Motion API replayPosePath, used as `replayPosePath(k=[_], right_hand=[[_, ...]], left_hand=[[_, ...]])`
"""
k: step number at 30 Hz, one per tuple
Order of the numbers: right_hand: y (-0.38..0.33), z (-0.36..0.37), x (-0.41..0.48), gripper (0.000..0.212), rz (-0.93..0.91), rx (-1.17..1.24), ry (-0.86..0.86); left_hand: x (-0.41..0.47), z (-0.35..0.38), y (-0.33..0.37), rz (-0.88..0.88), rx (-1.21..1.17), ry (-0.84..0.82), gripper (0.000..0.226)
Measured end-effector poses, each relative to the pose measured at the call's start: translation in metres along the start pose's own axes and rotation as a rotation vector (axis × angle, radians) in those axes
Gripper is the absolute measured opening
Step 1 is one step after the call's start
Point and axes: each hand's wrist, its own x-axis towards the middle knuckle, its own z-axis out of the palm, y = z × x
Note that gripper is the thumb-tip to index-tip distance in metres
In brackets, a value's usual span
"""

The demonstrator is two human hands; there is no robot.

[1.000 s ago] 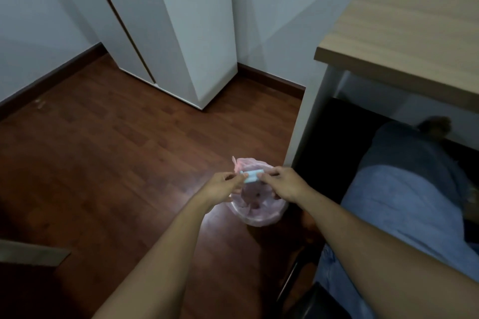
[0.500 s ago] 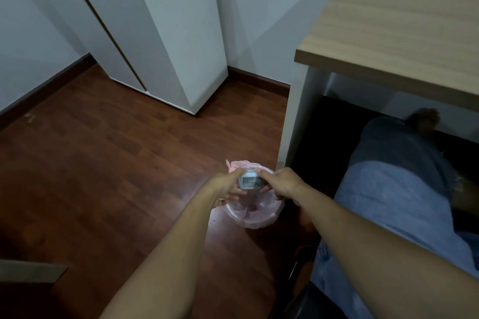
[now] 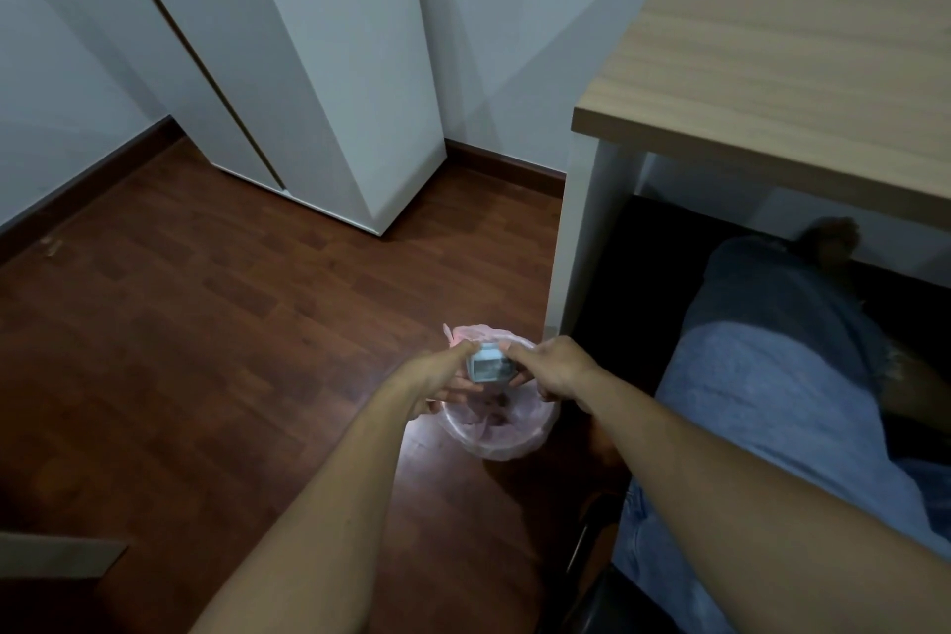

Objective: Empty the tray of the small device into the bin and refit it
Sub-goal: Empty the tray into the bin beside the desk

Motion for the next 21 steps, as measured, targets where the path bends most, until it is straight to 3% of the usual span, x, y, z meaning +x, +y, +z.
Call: replayPosePath(k=[5, 10, 21], right_hand=[[0.003, -0.008, -0.008, 0.044, -0.061, 0.119, -0.059], [0.000, -0.020, -0.015, 0.061, -0.158, 0.186, -0.204], [-0.058, -0.056, -0.044, 0.058, -0.380, 0.133, -0.142]], left_hand=[[0.004, -0.005, -0.015, 0.134, -0.044, -0.088, 0.045], [-0.006, -0.013, -0.023, 0.343, -0.094, -0.124, 0.045], [-0.047, -0.051, 0.023, 0.546, -0.036, -0.007, 0.053]])
